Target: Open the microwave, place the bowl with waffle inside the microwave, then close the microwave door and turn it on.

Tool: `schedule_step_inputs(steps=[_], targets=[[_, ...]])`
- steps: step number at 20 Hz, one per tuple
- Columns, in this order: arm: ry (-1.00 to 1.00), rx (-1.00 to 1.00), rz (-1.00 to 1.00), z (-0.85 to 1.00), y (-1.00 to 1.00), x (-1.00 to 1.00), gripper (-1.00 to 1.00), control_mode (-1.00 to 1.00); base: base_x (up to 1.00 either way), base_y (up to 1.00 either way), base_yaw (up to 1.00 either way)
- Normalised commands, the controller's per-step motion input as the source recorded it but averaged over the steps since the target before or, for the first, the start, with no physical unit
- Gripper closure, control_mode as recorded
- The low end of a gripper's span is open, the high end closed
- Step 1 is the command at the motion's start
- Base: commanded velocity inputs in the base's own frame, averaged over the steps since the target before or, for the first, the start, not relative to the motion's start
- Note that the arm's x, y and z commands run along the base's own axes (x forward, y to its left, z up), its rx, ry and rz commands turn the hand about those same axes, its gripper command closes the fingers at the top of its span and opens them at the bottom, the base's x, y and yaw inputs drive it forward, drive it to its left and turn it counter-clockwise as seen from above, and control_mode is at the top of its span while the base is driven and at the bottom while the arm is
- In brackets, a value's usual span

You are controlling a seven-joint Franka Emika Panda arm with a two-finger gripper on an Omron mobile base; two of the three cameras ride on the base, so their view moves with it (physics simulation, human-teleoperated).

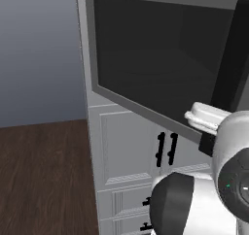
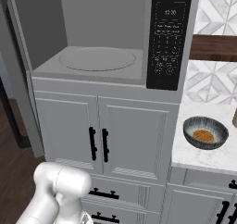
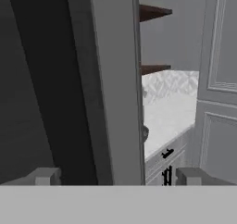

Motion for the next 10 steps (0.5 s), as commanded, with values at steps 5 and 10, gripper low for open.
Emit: schedule_step_inputs(steps=[5,10], targets=[[0.01,0.44,0.24,0.04,-0.83,-0.31,-1.0,-1.0,0.0,0.0,0.0],[0.0,0.62,0.29,0.0,-0.91,-0.08,-1.0,-1.0,0.0,0.0,0.0]])
